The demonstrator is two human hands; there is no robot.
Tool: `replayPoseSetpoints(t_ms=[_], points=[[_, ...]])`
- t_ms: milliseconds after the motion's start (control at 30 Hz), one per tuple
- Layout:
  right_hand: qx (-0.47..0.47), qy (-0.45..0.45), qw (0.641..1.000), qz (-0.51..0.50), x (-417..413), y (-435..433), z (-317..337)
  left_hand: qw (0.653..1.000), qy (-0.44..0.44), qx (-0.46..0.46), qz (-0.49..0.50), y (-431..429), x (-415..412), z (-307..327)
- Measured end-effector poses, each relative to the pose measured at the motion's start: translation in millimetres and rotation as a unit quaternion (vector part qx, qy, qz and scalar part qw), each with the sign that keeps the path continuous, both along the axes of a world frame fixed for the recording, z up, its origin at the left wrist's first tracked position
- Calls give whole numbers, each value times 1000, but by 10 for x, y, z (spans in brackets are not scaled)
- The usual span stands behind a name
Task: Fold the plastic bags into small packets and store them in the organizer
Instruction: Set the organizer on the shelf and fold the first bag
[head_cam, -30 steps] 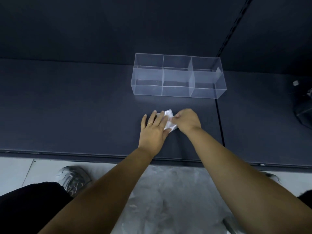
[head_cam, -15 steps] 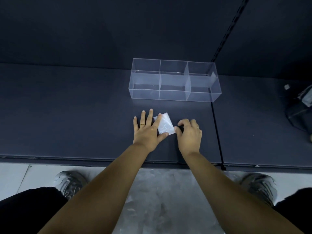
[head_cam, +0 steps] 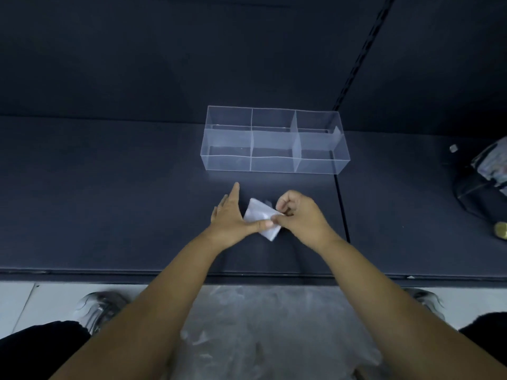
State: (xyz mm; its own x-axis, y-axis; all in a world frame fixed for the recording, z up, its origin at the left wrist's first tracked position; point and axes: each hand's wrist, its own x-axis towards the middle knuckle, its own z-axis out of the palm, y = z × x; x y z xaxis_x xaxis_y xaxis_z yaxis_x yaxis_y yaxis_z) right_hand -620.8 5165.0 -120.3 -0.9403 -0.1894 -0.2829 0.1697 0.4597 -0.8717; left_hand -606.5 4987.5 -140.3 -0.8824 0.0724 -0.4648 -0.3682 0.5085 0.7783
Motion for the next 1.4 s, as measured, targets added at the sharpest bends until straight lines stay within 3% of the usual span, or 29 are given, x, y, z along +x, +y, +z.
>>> replayPoseSetpoints(t_ms=[100, 233, 300, 500, 567, 633, 733, 833, 900, 1033, 1267, 1400], points=[[6, -3, 991, 136, -54, 177, 285, 980, -68, 181, -56, -33, -152, 230], [9, -15, 979, 204, -195, 372, 587, 950, -91, 247, -165, 122, -304, 357], [-7, -8, 984, 177, -273, 435, 652, 953, -69, 267, -128, 230, -362, 373], [-49, -57, 997, 9, -542, 574, 559, 943, 41, 313, 105, 507, -637, 455], [-61, -26, 994, -90, -813, 637, 540, 942, 97, 272, 170, 535, -759, 457], [-46, 14, 981, -189, -1183, 719, 519, 953, 183, 156, 187, 525, -849, 421], [-16, 40, 961, -275, -1724, 780, 425, 941, 306, -136, 51, 526, -891, 276], [148, 14, 949, -278, -2063, 742, 236, 906, 309, -275, -87, 573, -840, 78], [276, -1, 923, -270, -2161, 700, 125, 896, 317, -293, -101, 559, -795, -26], [378, 22, 893, -243, -2218, 636, -6, 886, 330, -301, -124, 543, -709, -129], [441, 96, 878, -157, -2292, 665, 20, 882, 319, -316, -145, 536, -690, -160], [465, -16, 882, -68, -2294, 760, 52, 883, 315, -314, -153, 525, -668, -107]])
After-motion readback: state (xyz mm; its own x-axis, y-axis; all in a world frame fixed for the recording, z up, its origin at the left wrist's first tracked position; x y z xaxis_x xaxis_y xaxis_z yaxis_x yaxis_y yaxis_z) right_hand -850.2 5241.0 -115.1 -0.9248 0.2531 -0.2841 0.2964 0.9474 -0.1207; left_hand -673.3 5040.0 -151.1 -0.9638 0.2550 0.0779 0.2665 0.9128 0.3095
